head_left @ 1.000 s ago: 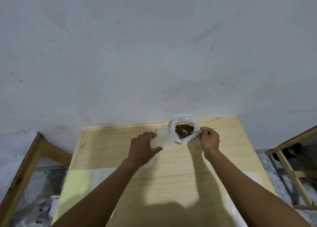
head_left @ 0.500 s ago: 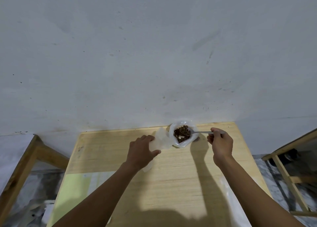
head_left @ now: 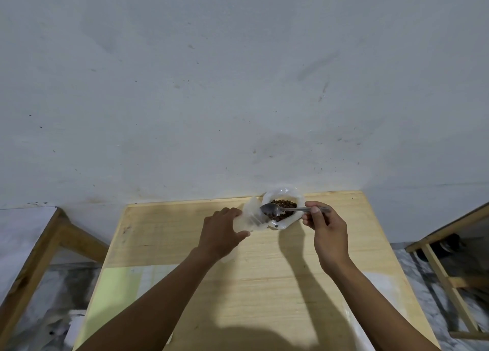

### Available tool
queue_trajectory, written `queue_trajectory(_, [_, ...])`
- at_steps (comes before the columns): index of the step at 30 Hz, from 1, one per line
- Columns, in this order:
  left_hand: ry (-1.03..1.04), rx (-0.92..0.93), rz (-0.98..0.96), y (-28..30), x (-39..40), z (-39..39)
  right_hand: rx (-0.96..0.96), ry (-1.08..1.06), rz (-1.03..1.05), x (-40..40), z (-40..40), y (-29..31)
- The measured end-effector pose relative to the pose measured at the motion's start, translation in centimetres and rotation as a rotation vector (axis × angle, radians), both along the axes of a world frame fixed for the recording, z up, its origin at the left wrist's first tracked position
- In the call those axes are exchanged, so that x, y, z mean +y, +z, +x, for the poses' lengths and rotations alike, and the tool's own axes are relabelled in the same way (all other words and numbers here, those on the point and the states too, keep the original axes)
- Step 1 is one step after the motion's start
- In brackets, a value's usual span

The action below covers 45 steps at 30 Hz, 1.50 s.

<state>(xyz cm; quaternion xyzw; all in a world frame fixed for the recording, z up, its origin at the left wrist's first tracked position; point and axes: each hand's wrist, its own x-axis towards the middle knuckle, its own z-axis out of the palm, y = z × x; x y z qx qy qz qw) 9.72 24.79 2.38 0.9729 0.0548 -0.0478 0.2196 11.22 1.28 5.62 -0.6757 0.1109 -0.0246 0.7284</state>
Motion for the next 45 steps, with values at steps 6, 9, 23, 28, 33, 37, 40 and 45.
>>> queue_trajectory(6, [0.018, -0.019, -0.045, -0.1, 0.0, -0.3, -0.066, 0.051, 0.007, 0.3, 0.0, 0.8])
queue_trajectory(9, [0.029, -0.032, -0.065, -0.3, 0.1, -0.7, -0.078, -0.009, -0.009, 0.1, 0.7, 0.9])
queue_trajectory(23, [0.060, -0.022, -0.061, -1.4, 1.3, -1.8, 0.096, -0.164, -0.298, -0.5, 4.9, -6.4])
queue_trajectory(28, [0.051, -0.007, -0.060, -1.5, 0.9, -1.4, 0.156, -0.138, -0.313, 0.9, 4.3, -7.1])
queue_trajectory(33, [0.046, -0.004, -0.084, -1.8, 0.4, -1.1, 0.369, -0.099, -0.218, 1.4, 4.6, -8.9])
queue_trajectory(37, [0.040, -0.010, -0.106, -1.9, 0.0, -1.0, 0.452, -0.152, -0.093, 0.8, 5.2, -9.0])
queue_trajectory(40, [0.038, -0.020, -0.107, -1.9, 0.0, -1.0, 0.421, -0.203, -0.071, 0.1, 4.9, -7.7])
queue_trajectory(45, [0.035, -0.019, -0.099, -2.0, 0.1, -0.8, 0.344, -0.272, 0.000, -1.3, 3.8, -5.1])
